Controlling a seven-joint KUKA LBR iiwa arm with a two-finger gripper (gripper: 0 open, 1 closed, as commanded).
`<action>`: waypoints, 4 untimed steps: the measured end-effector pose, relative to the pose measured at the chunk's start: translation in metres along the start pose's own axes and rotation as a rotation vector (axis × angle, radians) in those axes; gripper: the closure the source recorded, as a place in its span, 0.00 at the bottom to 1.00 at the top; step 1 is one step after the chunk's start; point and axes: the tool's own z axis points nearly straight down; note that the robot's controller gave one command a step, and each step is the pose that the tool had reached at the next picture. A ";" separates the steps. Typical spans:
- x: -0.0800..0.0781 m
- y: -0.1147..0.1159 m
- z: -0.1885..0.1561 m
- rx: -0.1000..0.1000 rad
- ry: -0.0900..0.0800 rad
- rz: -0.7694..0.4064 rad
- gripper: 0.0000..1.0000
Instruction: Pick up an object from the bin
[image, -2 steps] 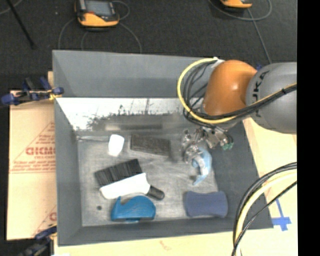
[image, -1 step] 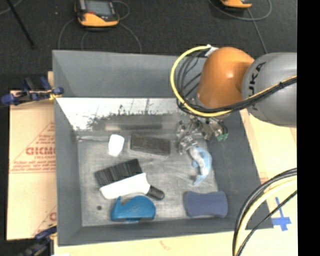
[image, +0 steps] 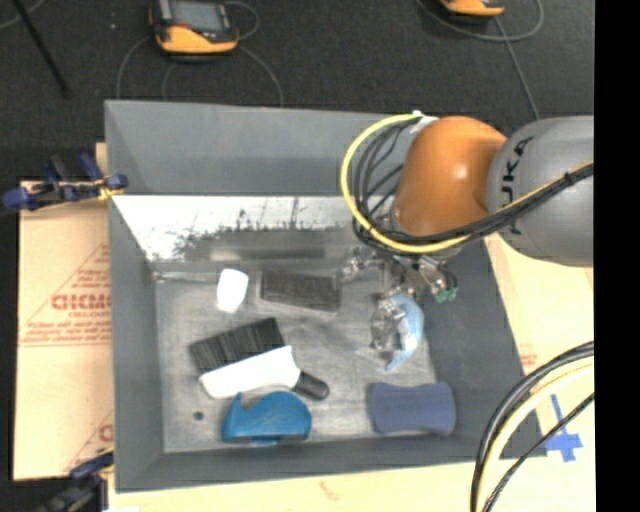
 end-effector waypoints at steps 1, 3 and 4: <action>-0.001 0.000 0.000 0.001 -0.002 0.000 0.00; 0.040 0.016 0.063 0.001 0.000 0.221 1.00; 0.034 0.020 0.045 0.000 0.009 0.167 1.00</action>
Offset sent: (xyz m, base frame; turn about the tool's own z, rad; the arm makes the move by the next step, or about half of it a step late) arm -0.0441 0.0004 -0.0632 0.2231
